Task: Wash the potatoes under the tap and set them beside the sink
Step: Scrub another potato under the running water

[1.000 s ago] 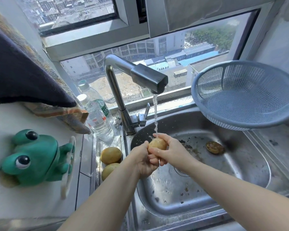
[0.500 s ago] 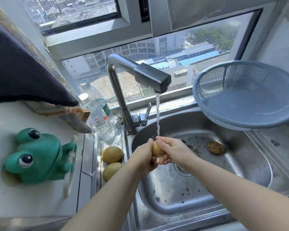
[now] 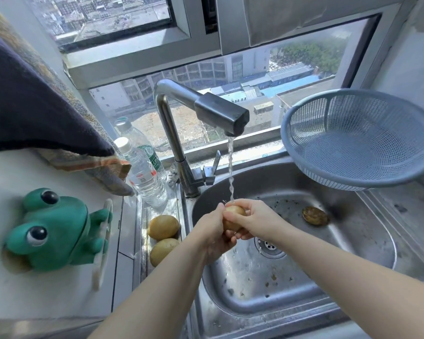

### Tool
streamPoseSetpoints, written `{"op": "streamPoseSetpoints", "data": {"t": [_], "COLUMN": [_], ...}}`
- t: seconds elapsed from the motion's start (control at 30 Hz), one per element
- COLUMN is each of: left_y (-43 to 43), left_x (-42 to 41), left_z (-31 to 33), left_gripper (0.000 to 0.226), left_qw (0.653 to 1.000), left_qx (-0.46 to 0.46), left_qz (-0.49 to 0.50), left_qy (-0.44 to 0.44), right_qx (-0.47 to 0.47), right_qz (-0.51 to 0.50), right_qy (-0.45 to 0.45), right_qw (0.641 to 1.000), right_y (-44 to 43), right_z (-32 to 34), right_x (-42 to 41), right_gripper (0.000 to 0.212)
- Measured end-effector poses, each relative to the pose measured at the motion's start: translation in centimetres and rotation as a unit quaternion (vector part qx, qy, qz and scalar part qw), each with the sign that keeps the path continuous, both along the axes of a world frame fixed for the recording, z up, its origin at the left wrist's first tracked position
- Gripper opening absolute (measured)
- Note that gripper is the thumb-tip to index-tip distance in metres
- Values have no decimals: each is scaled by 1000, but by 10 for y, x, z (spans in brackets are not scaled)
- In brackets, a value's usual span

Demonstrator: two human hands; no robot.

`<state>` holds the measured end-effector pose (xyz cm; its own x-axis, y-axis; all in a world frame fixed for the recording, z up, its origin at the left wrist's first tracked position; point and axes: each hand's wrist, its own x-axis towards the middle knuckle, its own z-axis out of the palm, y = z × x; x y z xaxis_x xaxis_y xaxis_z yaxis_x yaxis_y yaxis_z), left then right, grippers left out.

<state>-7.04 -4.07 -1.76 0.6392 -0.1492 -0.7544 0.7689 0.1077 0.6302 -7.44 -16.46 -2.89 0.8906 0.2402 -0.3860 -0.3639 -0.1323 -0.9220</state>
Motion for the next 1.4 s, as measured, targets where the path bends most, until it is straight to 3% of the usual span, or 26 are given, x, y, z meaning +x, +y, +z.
{"op": "streamPoseSetpoints", "data": {"t": [0.3,0.5,0.67,0.77,0.93,1.13,1.27,1.4], "left_y": [10,11,-5,-5,1,0,0,3], "left_x": [1,0,-10,-14,-10,-6,-3,-3], "left_z": [5,6,12,13,10,16,16,12], "left_gripper": [47,45,40,39,44,53,57,52], "left_qw": [997,995,999,998,992,990,990,991], "left_qx": [-21,-46,-33,-56,-112,-125,-110,-91], "left_qz": [18,48,19,8,42,-53,-84,-95], "left_qy": [66,69,-20,-30,27,24,2,0], "right_qx": [28,103,16,-3,-59,-96,-110,-75], "right_qz": [93,28,-108,-123,-21,34,28,-53], "right_qy": [26,82,35,-19,-89,-94,-61,-43], "right_qw": [995,991,993,992,994,990,992,995], "right_y": [-20,-18,7,10,0,-13,-10,-3], "right_z": [6,4,-4,-6,-16,-7,-10,-16], "right_x": [6,3,-3,-7,-8,1,0,3], "right_gripper": [56,40,23,15,44,58,52,27]}}
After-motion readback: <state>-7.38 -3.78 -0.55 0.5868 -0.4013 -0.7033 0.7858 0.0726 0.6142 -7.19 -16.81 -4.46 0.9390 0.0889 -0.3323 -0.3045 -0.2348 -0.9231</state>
